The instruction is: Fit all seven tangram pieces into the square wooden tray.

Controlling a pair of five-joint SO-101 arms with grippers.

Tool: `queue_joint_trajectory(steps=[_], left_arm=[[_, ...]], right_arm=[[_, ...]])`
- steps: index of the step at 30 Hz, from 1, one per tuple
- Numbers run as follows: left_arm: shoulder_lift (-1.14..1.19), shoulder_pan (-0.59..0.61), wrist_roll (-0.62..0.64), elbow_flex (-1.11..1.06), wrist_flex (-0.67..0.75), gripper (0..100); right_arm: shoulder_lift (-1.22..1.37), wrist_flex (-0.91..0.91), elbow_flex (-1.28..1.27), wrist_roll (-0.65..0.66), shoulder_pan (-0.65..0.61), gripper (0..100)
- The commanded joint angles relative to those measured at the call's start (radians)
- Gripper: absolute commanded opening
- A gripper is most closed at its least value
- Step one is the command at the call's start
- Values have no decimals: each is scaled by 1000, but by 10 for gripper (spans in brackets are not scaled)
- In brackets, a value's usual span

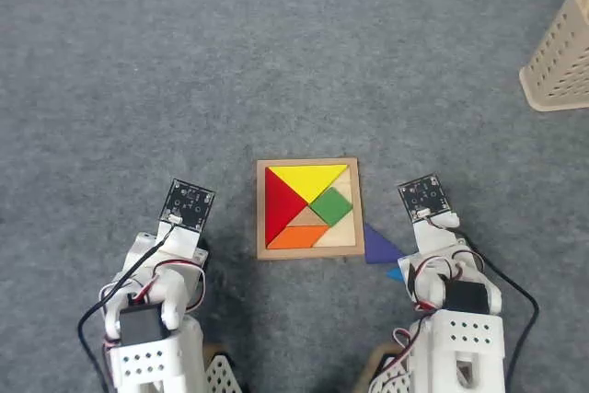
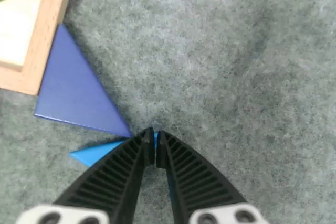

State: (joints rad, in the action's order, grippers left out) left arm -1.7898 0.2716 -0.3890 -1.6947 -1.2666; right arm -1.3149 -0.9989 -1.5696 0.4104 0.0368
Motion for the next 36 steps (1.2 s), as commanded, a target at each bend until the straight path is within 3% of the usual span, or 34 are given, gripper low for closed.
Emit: queue_joint_trajectory(steps=[1,36], left_arm=[[-9,0,6,7,-3,176],[-9,0,6,7,-3,176]], right_arm=[[-8,19,5,8,2,6],[-8,33,9,51,8,6]])
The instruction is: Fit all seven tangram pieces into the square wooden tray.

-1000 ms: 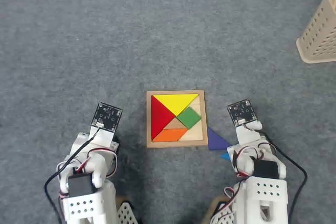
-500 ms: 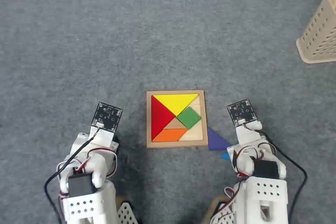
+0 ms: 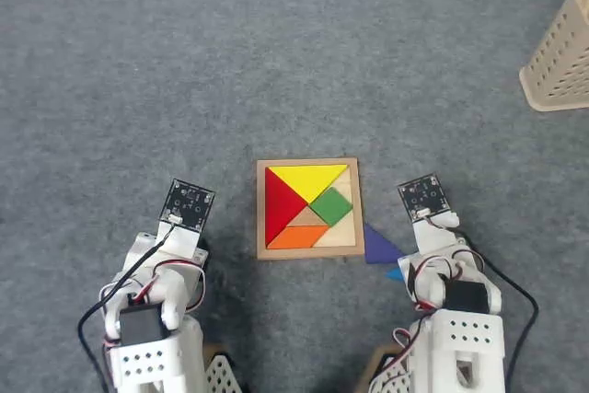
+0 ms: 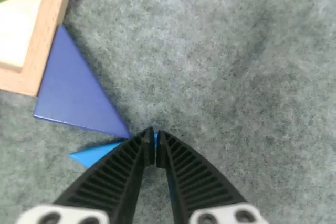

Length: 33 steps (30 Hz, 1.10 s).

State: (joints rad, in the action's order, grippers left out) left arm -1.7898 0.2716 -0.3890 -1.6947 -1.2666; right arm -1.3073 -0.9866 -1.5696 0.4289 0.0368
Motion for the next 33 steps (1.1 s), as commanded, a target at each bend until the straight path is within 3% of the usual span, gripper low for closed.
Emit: queue_joint_trajectory(steps=[1,7,11,16,22,25,29,33], left_arm=[[-9,0,6,7,-3,176],[-9,0,6,7,-3,176],[-9,0,6,7,-3,176],[-9,0,6,7,-3,176],[-9,0,6,7,-3,176],[-9,0,6,7,-3,176],[-9,0,6,7,-3,176],[-9,0,6,7,-3,176]], right_arm=[[-16,15,14,32,10,7],[-5,-84,143,34,-12,55],[31,-197,327,35,-110,94],[285,-269,559,-8,-254,99],[648,-231,675,-25,-417,100],[799,-173,681,40,-464,142],[951,-110,683,126,-463,210],[1023,-47,683,138,-430,217]])
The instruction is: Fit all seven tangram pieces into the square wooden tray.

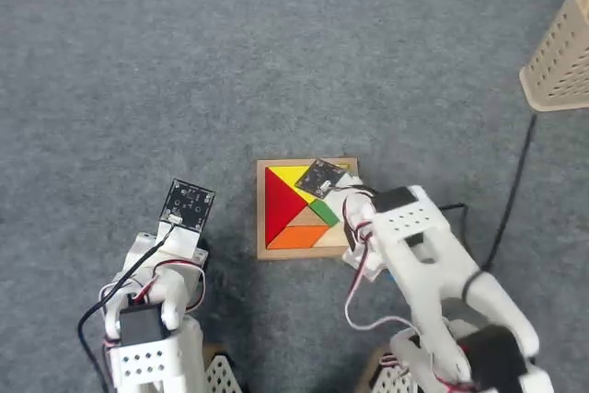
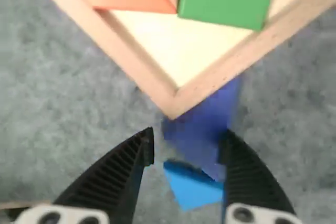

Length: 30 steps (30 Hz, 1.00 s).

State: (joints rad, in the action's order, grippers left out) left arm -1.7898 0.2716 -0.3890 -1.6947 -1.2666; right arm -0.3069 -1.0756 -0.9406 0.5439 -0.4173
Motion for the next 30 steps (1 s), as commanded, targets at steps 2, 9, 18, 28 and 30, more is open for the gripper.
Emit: queue_joint_trajectory(steps=[2,9,18,28,30], left_arm=[[-9,0,6,7,-3,176],[-9,0,6,7,-3,176],[-9,0,6,7,-3,176],[-9,0,6,7,-3,176],[-9,0,6,7,-3,176]], right_arm=[[47,64,54,23,41,217],[96,128,57,15,127,197],[90,51,249,-140,260,6],[102,-159,614,-321,122,6],[102,-153,618,-353,77,6]])
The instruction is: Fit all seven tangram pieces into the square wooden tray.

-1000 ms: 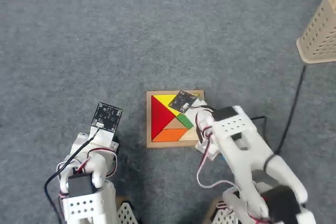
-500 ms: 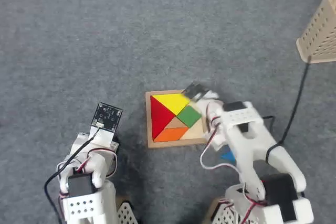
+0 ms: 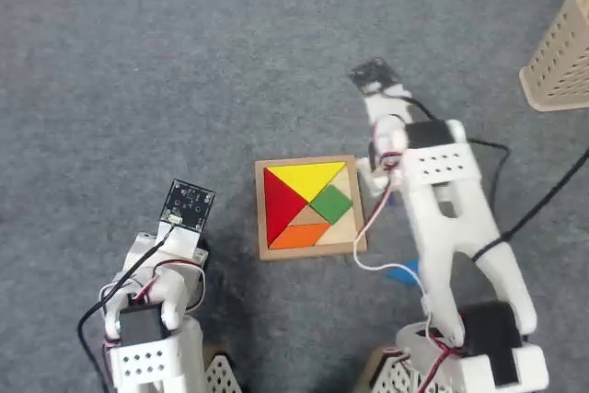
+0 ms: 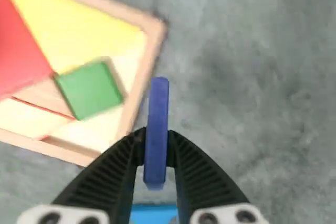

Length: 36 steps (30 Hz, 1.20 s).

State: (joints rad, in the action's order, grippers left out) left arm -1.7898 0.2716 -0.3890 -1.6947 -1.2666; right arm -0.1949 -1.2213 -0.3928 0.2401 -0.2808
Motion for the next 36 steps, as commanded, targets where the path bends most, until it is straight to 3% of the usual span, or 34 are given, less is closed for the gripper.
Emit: queue_joint_trajectory(steps=[1,6,12,20,27,36], left_arm=[[-9,0,6,7,-3,176],[-9,0,6,7,-3,176],[-9,0,6,7,-3,176],[-9,0,6,7,-3,176],[-9,0,6,7,-3,176],[-9,0,6,7,-3,176]], right_arm=[[-10,-10,69,-71,-82,6],[-8,-8,3,-207,-191,6],[99,12,-17,-244,-236,6],[254,56,8,-686,-189,98],[306,33,95,-787,-203,91],[318,31,97,-790,-147,86]])
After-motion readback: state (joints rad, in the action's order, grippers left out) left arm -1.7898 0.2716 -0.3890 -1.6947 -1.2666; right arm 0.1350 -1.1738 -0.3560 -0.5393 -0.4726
